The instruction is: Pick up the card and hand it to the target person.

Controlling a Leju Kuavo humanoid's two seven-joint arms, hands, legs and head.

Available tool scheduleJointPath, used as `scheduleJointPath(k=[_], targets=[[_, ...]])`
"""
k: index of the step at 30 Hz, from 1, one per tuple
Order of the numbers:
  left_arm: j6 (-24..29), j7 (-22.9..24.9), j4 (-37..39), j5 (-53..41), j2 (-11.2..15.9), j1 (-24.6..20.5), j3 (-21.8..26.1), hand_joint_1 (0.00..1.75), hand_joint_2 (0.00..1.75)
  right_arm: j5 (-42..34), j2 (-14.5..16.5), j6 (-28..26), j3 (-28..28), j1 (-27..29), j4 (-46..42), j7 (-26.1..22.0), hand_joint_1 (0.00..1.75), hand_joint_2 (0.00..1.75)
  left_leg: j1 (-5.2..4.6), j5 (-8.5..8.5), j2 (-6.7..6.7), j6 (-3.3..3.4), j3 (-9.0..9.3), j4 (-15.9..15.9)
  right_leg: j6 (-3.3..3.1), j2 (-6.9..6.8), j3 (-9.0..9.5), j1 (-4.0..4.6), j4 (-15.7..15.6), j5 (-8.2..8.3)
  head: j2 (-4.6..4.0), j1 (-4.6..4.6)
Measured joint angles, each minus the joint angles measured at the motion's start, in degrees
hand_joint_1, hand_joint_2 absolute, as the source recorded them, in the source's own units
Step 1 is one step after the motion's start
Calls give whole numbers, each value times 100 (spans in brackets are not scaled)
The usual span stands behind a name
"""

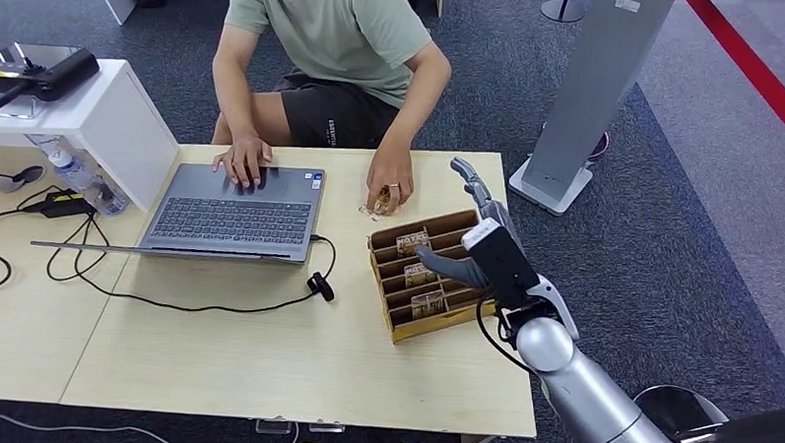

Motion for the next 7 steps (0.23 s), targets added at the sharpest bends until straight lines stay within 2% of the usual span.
scheduleJointPath(k=[4, 7], targets=[[22, -3, 0, 13, 3, 10, 4, 0, 0, -418, -239, 261, -287, 844, -465, -466, 0, 175, 0, -3, 1, 2, -1, 0, 1, 1, 1, 0, -1, -1, 0, 9], [28, -3, 0, 22, 4, 5, 7, 0, 0, -586, -342, 386, -439, 1230, -643, -692, 0, 175, 0, -5, 5, 1, 1, 0, 1, 4, 2, 0, -1, -1, 0, -3]])
